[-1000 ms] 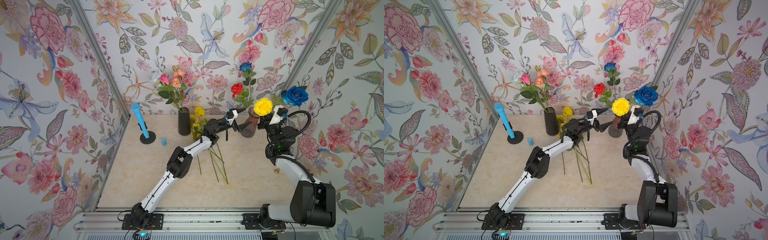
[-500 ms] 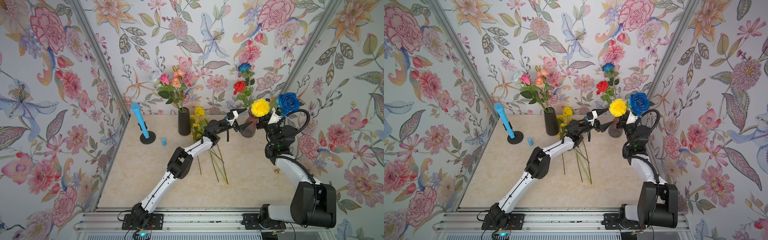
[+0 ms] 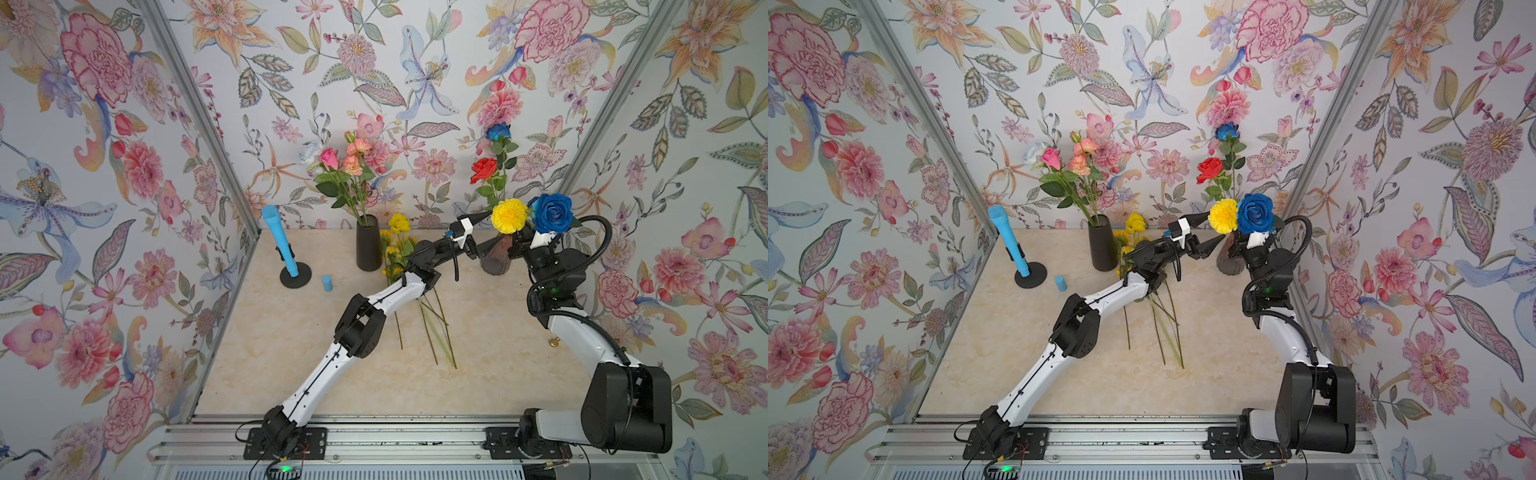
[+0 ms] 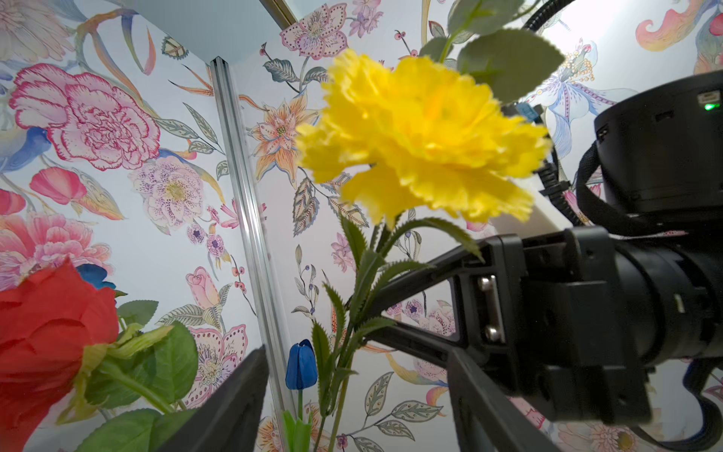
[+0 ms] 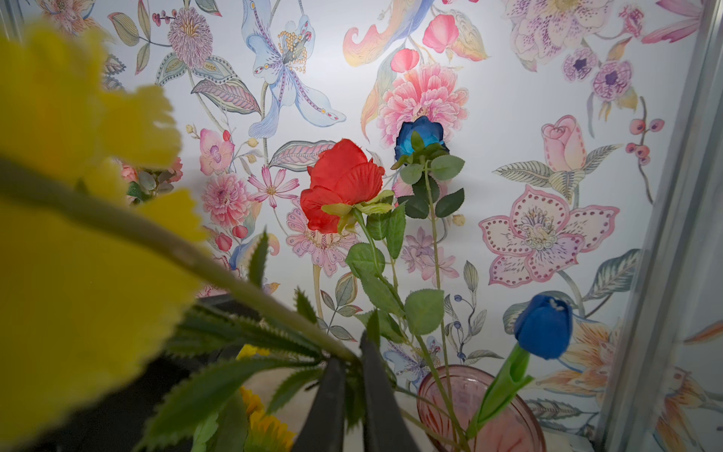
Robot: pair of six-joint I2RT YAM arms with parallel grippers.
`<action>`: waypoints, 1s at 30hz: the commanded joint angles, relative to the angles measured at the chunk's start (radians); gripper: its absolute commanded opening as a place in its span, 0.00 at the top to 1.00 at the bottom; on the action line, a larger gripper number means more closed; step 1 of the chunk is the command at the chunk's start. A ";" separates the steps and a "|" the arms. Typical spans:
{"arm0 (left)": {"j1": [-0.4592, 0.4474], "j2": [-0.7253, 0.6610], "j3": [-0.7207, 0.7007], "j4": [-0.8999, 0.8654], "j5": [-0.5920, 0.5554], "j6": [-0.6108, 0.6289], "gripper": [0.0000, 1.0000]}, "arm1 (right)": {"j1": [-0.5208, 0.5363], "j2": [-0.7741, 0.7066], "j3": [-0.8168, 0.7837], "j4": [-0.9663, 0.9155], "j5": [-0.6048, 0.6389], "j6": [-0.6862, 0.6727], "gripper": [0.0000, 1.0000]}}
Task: Pick out yellow flowers from the vase
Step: Pick up the flower from the vase.
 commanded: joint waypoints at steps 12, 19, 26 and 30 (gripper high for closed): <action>-0.041 -0.037 0.044 0.075 -0.046 -0.021 0.34 | 0.024 -0.047 0.002 0.003 -0.026 -0.039 0.88; -0.057 -0.033 0.047 0.073 -0.075 0.000 0.35 | 0.030 -0.063 0.001 -0.008 -0.032 -0.055 0.88; -0.058 -0.031 0.047 0.071 -0.092 0.017 0.35 | 0.036 -0.078 -0.006 -0.030 -0.041 -0.089 0.88; -0.057 -0.037 0.047 0.065 -0.089 0.025 0.35 | 0.039 -0.080 -0.005 -0.044 -0.038 -0.109 0.88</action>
